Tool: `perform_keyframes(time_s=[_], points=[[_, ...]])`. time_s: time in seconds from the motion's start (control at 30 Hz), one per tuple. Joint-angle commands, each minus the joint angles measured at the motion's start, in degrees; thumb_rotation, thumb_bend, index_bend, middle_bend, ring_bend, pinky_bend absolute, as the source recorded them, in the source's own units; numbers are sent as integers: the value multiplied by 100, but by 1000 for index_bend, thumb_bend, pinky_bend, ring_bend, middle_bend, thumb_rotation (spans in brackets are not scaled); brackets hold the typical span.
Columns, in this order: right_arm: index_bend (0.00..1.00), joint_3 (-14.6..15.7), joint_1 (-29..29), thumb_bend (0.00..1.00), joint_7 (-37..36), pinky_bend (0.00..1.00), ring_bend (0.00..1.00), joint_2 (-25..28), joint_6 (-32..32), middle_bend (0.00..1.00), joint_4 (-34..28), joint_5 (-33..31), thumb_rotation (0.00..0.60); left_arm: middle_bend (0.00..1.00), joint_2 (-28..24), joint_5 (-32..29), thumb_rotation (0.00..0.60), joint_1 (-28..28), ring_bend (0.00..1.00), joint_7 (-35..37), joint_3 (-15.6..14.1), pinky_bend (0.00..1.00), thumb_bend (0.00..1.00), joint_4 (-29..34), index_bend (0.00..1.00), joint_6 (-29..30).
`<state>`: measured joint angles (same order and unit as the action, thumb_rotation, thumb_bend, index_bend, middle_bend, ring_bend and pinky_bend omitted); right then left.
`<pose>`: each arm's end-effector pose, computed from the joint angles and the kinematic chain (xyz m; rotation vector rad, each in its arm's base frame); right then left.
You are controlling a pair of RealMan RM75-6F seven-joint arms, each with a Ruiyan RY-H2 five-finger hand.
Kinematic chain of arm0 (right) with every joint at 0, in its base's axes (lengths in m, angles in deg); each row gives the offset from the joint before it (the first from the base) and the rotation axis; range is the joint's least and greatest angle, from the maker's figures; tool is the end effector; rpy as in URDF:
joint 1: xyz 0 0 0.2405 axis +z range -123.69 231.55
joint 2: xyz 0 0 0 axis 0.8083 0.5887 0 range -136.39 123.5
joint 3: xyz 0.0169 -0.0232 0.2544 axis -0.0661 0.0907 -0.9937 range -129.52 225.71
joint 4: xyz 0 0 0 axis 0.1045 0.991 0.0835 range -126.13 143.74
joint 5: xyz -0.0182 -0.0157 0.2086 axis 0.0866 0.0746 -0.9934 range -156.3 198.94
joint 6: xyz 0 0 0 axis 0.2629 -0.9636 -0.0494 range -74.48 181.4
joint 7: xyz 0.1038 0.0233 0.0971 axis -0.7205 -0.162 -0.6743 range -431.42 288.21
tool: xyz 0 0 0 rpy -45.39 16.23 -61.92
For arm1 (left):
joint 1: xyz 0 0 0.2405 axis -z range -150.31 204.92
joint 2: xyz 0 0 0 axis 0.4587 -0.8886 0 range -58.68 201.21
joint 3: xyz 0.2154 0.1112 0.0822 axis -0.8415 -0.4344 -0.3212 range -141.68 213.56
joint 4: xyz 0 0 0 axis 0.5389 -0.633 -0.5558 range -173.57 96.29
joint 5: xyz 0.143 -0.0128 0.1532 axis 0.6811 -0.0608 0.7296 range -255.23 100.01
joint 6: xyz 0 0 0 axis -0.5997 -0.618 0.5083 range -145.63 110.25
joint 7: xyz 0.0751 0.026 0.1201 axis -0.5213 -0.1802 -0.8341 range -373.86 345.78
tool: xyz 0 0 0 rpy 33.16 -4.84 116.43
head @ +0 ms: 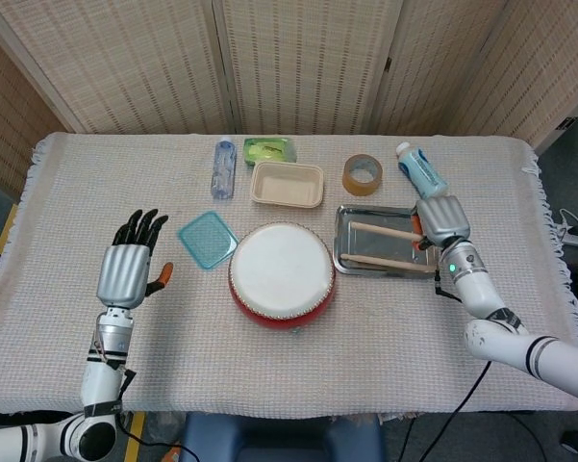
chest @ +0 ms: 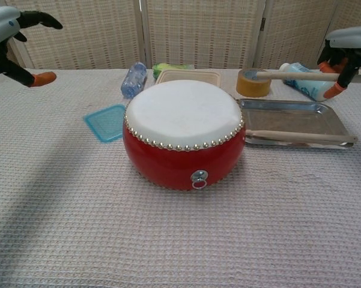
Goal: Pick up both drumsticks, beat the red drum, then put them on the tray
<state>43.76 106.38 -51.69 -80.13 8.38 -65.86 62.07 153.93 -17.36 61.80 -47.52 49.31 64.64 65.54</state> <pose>-0.2190 -0.4287 0.0932 1.6544 -0.9296 0.5609 -0.1449 0.3127 0.0750 -1.4100 -0.8195 -1.0359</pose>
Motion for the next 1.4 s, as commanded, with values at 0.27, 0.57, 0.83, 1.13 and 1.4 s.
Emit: perform_keyframes(time_s=[0.27,0.57,0.83,1.13,1.4], points=[[837,29,-15,93,-494,534,586,-1663,944,822,2596,877,600,62,-203,309,600,-546,0,812,-237,165,360,-164,0,148],[433,-170,125,93,-538,417,334,-2201,1446,544,3424,1030,600,61,-348,447,600,-764,0,1082,-219,164,358,-189,0,143],[358,-356,-26,93,-452,406,291,-1911,1269,476,2933,979,600,61,-448,516,600,-880,0,1233,-197,164,360,-199,0,59],[298,-521,-1086,93,-1058,406,290,-55,-631,427,128,1778,600,74,-760,676,600,-1121,0,1454,-273,165,360,-296,0,56],[175,-42,-2451,93,-1628,399,217,1166,-2398,315,-1349,2908,600,91,-1076,922,600,-1529,11,1918,-508,165,359,-376,8,163]])
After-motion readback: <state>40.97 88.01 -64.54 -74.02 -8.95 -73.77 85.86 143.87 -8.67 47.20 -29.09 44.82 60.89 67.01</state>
